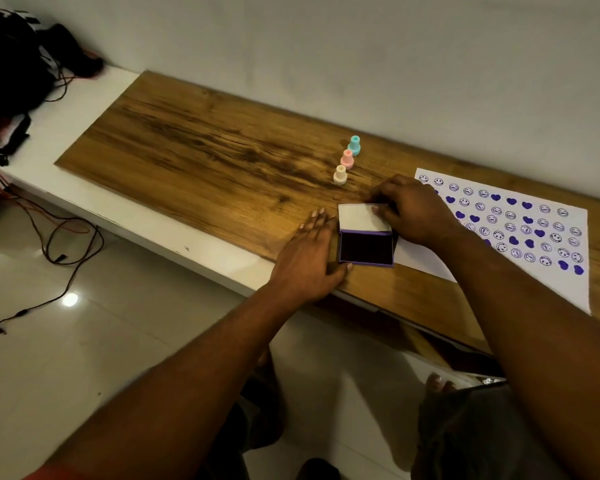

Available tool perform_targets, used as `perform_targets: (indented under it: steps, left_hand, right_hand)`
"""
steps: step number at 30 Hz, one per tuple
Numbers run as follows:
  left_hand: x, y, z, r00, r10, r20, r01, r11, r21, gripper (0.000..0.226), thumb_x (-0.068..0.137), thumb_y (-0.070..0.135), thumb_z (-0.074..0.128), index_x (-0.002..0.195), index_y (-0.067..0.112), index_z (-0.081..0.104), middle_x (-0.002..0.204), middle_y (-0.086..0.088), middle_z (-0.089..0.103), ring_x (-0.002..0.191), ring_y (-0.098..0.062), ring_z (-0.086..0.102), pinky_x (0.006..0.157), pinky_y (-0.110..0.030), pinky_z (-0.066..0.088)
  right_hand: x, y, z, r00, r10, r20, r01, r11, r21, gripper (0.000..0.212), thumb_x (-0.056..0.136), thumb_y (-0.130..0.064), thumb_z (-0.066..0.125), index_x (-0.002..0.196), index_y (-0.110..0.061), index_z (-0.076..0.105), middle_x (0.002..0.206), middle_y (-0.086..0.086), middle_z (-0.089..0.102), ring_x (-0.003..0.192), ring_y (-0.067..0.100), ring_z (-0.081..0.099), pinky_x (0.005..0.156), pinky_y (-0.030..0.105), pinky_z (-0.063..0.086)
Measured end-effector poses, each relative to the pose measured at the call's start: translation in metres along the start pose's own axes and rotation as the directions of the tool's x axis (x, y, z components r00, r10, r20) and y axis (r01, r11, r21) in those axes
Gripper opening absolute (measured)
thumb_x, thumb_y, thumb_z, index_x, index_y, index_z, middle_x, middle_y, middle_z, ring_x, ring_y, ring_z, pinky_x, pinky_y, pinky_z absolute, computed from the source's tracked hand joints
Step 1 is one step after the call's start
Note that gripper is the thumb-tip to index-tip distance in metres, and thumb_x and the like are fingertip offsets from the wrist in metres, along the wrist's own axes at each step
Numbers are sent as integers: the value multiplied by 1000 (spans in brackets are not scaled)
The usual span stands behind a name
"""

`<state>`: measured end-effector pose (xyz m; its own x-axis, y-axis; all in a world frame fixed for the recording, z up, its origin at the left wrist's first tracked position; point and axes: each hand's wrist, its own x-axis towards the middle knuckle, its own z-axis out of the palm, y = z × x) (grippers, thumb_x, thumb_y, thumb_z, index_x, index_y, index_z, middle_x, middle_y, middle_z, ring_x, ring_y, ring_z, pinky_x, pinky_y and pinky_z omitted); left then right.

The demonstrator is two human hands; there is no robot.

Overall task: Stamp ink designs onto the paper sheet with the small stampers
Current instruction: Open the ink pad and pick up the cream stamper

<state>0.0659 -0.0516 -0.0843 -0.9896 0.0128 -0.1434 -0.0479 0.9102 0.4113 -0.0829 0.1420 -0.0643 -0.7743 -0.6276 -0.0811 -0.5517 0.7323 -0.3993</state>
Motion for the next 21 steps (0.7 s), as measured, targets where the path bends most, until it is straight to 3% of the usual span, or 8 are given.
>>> perform_targets:
  steps: [5, 10, 13, 17, 21]
  left_hand:
    - [-1, -3, -7, 1000, -14, 8, 15, 995, -96, 98, 91, 47, 74, 167, 18, 19, 178, -8, 10, 164, -20, 6, 130, -38, 17]
    - [2, -11, -16, 997, -64, -39, 56, 985, -163, 92, 87, 36, 76, 164, 19, 29, 177, -7, 13, 164, -20, 8, 129, -38, 22]
    - [2, -17, -20, 993, -98, -67, 83, 978, -189, 86, 88, 30, 75, 163, 21, 32, 177, -6, 14, 163, -19, 10, 128, -39, 25]
    - [1, -23, -21, 991, -115, -69, 99, 974, -205, 87, 87, 31, 76, 162, 22, 33, 177, -5, 16, 163, -20, 13, 126, -40, 28]
    - [1, -29, -21, 988, -135, -76, 117, 972, -205, 89, 88, 33, 76, 164, 22, 31, 177, -4, 18, 161, -21, 20, 123, -40, 32]
  right_hand:
    - [12, -23, 4, 985, -19, -170, 14, 1000, -27, 42, 104, -28, 60, 145, -20, 59, 148, 9, 57, 130, 32, 56, 103, 44, 50]
    - [24, -45, 17, 983, -32, -183, 17, 996, -82, 54, 107, -25, 56, 159, -22, 42, 163, 10, 40, 137, 36, 54, 105, 49, 52]
    - [32, -54, 21, 981, 13, -195, -32, 995, -93, 58, 106, -25, 56, 161, -25, 37, 164, 11, 40, 139, 38, 52, 108, 53, 49]
    - [41, -61, 25, 983, 25, -183, -52, 989, -140, 58, 104, -25, 59, 159, -24, 40, 159, 10, 47, 135, 37, 55, 105, 53, 50]
    - [44, -68, 27, 979, 15, -201, -39, 992, -116, 46, 102, -21, 61, 148, -22, 55, 146, 10, 61, 124, 35, 61, 95, 46, 53]
